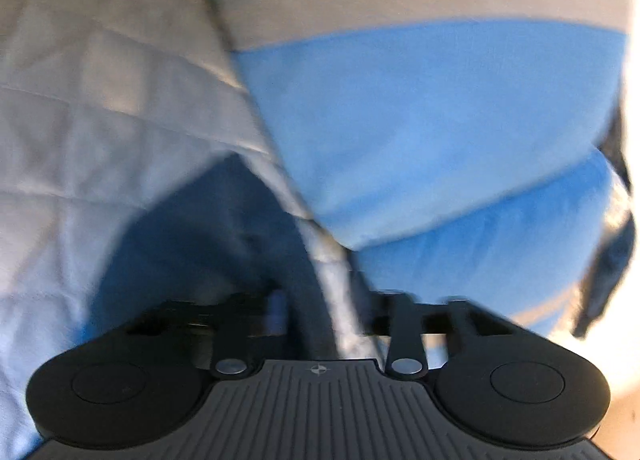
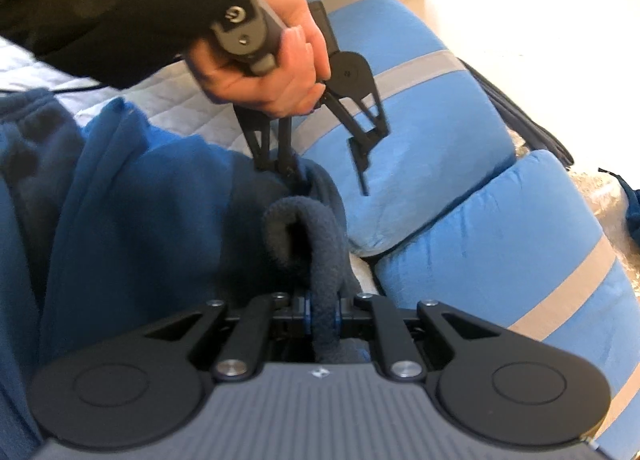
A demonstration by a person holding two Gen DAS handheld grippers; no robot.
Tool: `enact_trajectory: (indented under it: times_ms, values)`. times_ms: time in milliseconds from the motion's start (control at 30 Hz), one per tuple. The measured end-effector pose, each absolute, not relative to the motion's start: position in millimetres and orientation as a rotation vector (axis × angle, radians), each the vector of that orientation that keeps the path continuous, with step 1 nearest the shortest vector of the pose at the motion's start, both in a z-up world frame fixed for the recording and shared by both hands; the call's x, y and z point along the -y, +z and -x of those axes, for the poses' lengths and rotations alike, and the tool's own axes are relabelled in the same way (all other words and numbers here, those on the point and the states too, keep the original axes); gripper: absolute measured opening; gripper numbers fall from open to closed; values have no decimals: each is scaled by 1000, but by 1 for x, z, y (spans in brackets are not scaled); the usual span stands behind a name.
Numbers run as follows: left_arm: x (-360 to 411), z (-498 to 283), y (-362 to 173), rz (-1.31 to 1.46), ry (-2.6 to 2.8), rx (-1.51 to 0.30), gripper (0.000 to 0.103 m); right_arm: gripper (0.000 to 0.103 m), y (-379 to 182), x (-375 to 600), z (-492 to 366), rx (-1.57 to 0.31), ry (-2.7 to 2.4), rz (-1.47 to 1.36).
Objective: Fold clothes
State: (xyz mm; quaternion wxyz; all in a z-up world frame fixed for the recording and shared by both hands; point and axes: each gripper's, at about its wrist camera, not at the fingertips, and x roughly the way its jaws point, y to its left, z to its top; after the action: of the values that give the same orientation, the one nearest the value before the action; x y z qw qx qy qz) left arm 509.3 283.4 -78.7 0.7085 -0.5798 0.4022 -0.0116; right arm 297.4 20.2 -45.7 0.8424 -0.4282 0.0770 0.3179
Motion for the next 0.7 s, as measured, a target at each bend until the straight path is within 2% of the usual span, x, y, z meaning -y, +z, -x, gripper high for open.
enact_trajectory:
  times_ms: [233,400,433,567,633,667,700]
  values:
    - [-287,-516,-98,1309,77,-918,9,10,-67,-34,-288,-165,748,1025]
    - [-274,-527,-100,1343,80,-922,14,10,-78,-42,-283,-152,755,1089]
    - [-275,-525,-99,1349,62,-910,19,10,-78,-43,-284,-157,753,1090]
    - [-271,-514,-87,1355,5,-868,53,13,-81,-47,-283,-160,735,1111]
    - [-266,-507,-75,1327,-9,-857,60,24,-82,-49,-281,-162,723,1122]
    - [-262,-504,-67,1302,-9,-861,67,42,-78,-47,-282,-166,717,1111]
    - [-256,-500,-58,1270,-6,-874,71,50,-74,-46,-282,-169,712,1100]
